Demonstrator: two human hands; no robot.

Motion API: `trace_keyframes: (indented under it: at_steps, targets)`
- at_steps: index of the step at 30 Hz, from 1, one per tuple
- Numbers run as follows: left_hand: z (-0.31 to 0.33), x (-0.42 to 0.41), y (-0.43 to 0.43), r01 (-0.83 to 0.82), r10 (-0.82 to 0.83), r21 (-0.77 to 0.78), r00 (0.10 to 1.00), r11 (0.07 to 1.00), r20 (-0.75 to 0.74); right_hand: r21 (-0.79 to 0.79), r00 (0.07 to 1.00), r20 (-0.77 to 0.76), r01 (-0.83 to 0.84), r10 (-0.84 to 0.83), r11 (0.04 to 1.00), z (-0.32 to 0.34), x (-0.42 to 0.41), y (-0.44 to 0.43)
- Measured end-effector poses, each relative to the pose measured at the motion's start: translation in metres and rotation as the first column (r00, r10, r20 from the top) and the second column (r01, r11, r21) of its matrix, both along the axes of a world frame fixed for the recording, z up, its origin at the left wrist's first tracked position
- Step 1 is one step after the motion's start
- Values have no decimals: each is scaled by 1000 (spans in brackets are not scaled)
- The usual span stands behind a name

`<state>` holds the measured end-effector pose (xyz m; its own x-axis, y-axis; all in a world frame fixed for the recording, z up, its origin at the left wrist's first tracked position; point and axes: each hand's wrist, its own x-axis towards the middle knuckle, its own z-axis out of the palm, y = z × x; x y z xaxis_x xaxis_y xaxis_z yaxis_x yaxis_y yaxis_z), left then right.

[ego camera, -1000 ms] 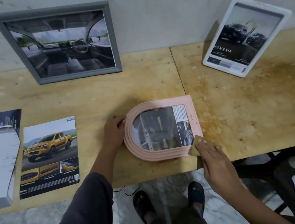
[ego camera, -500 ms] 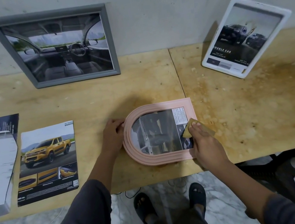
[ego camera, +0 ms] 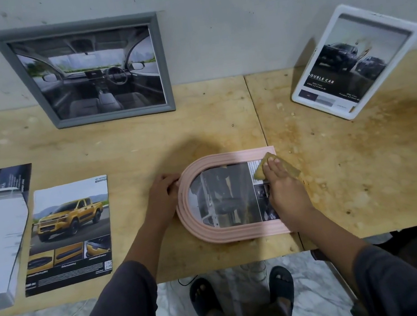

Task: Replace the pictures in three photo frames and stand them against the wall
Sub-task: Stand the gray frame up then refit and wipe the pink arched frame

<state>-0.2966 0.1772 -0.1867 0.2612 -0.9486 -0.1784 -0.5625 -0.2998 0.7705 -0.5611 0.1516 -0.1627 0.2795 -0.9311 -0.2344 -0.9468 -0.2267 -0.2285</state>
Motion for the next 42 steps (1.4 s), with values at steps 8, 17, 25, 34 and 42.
trace_keyframes:
  at_steps: [8,17,25,34,42]
  targets:
    - [4,-6,6,-67,67,69,998,995,1,587,52,716,495,-696,641,62,-22,-49]
    - [13,-4,24,-48,81,239,988,970,-131,391,492,700,343,-518,854,37,28,-28]
    - [26,13,3,-3,167,470,937,883,-307,203,824,531,-350,197,915,10,95,42]
    - [27,12,-1,-10,199,515,929,857,-313,-220,791,160,-554,590,803,-3,97,74]
    - [26,11,0,-19,210,500,921,866,-329,-61,789,189,-585,585,809,25,50,104]
